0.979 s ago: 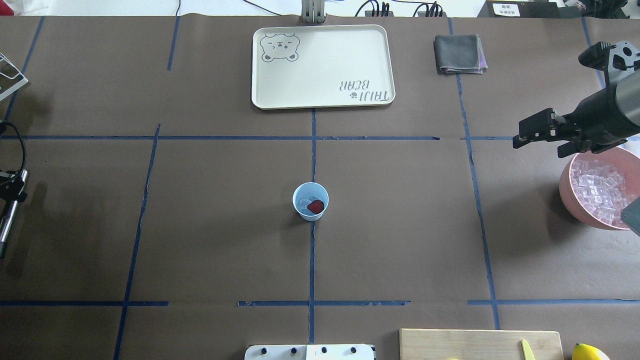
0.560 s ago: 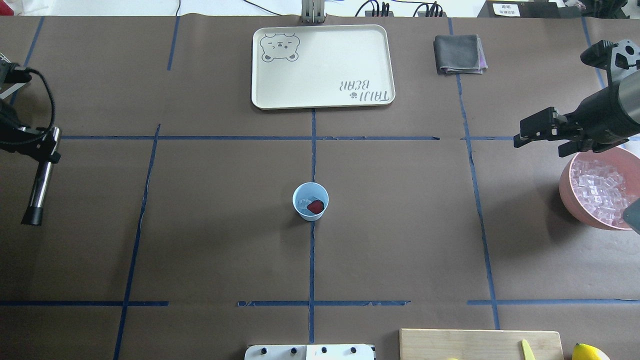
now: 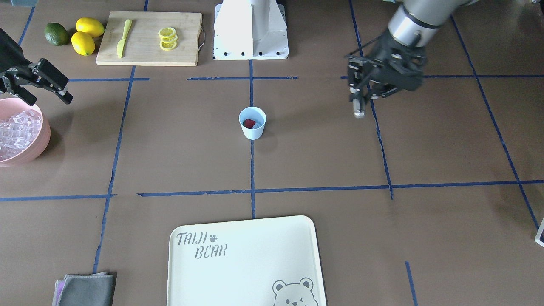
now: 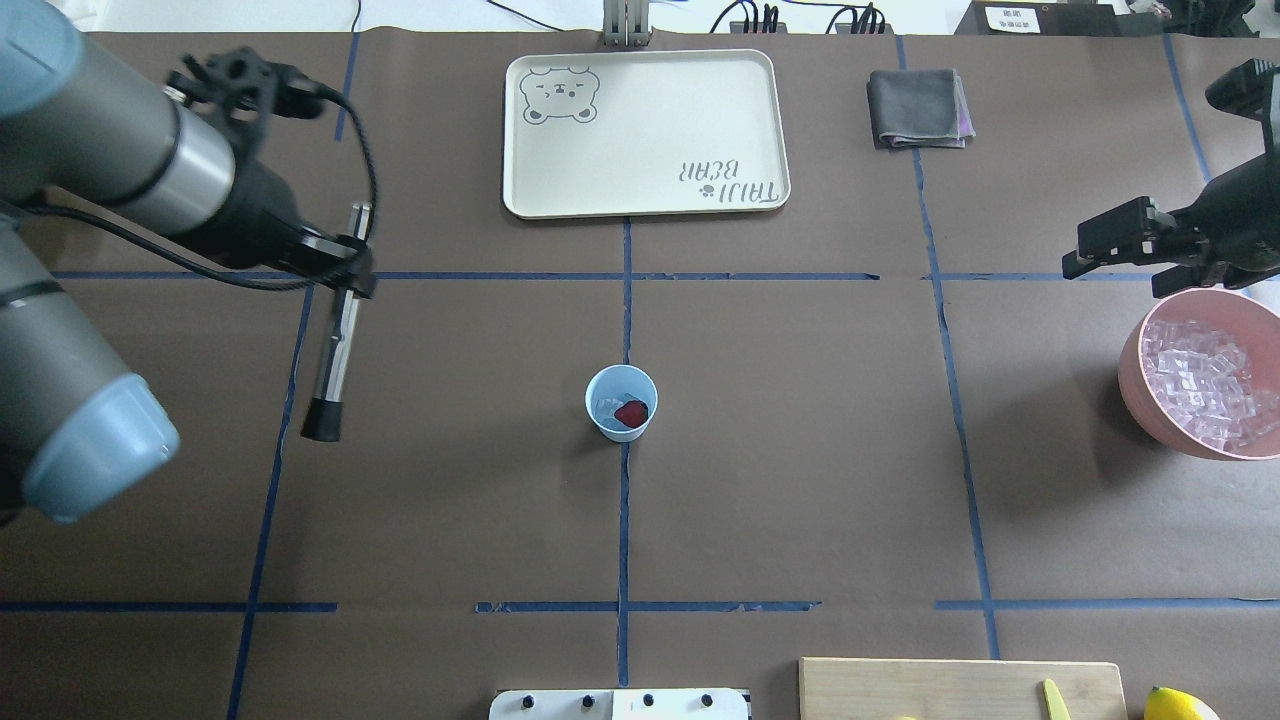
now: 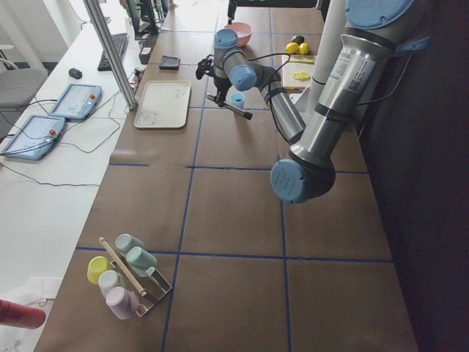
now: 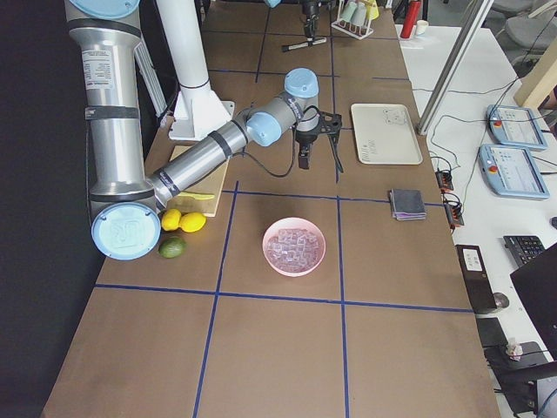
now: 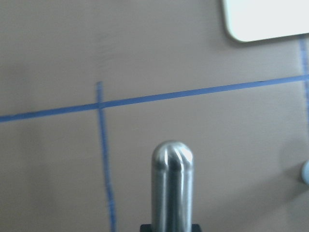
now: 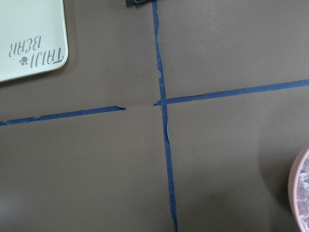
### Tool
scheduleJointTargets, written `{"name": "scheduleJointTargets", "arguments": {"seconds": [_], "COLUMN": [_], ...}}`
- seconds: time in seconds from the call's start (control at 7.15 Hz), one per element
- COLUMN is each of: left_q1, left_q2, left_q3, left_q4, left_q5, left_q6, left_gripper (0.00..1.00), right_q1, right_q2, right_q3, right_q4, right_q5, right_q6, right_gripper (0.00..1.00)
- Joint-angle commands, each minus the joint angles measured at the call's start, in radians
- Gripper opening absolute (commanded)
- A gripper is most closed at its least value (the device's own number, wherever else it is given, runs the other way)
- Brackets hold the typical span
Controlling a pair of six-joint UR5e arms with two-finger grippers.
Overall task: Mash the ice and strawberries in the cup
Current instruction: 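Lower the muddler into the blue cup while the right gripper draws back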
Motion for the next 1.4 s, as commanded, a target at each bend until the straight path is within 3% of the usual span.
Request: {"name": "scheduleJointTargets", "arguments": {"seconds": [0.0, 0.14, 0.28, 0.56, 0.84, 1.26], "left_q1": [0.217, 0.287, 0.349, 0.368, 0.502, 0.549], "left_q2": [-0.080, -0.084, -0.071, -0.064, -0.061, -0.054], "left_q3": [0.022, 0.083, 0.112, 0.218, 0.220, 0.227], "left_q4": [-0.258, -0.437, -0.579, -0.823, -0.849, -0.852], "left_q5": [0.388, 0.598, 0.719, 0.859, 1.107, 1.134], "left_q6": [-0.002, -0.001, 0.001, 0.034, 0.152, 0.156], "left_gripper": [0.00, 0.00, 0.00, 0.00, 0.00, 0.00], "right_q1": [0.060, 0.074, 0.075, 0.077, 0.077, 0.079], "right_q2": [-0.054, -0.071, -0.071, -0.067, -0.065, -0.068], "right_q3": [-0.003, -0.005, -0.009, -0.023, -0.022, -0.023], "right_q4": [-0.003, -0.003, -0.003, -0.002, -0.002, 0.000], "right_q5": [0.003, 0.003, 0.003, 0.002, 0.002, 0.002], "right_q6": [-0.137, -0.172, -0.177, -0.179, -0.179, -0.179], "right_gripper": [1.00, 1.00, 1.00, 1.00, 1.00, 1.00]}}
